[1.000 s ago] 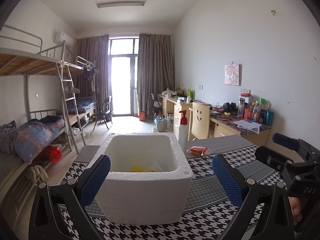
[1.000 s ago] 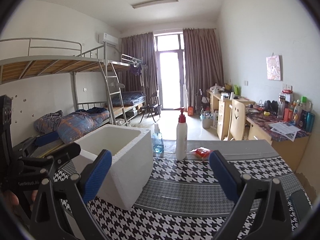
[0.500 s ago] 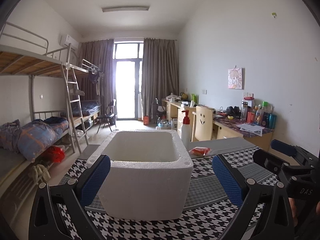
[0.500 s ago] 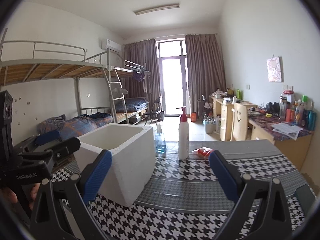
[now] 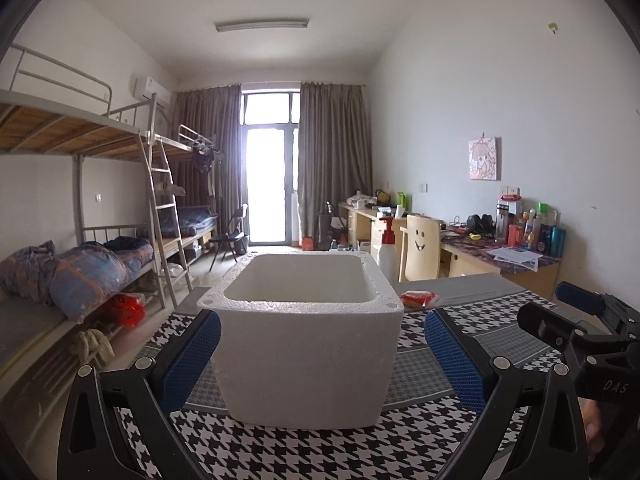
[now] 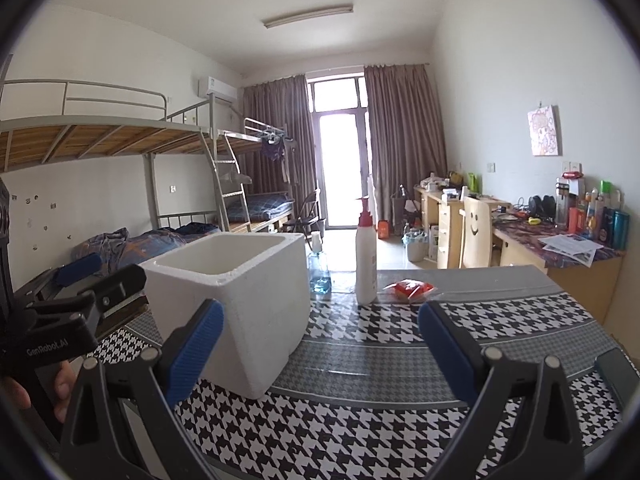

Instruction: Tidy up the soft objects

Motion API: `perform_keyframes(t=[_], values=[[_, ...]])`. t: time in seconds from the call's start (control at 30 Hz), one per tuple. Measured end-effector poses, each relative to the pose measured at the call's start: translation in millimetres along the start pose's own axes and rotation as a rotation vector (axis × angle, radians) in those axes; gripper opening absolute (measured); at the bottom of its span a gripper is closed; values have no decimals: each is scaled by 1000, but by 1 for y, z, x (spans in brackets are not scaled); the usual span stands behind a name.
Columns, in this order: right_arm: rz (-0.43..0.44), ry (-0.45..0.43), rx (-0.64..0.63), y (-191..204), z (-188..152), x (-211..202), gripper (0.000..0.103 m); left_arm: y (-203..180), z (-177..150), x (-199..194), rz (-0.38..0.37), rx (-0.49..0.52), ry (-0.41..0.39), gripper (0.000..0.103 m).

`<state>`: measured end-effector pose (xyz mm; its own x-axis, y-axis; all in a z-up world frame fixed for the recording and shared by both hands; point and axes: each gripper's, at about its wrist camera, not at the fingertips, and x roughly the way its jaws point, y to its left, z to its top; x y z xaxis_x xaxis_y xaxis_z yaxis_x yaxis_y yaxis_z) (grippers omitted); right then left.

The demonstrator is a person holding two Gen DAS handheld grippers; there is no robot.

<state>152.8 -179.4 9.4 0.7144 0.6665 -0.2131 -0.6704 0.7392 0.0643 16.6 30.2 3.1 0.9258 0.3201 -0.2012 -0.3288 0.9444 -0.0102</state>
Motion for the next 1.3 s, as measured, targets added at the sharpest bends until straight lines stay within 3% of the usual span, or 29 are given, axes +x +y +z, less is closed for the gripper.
perform_keyframes(t=[1.3], values=[[11, 23, -14, 3, -9, -3, 100, 7, -17, -2, -6, -4, 55, 102]])
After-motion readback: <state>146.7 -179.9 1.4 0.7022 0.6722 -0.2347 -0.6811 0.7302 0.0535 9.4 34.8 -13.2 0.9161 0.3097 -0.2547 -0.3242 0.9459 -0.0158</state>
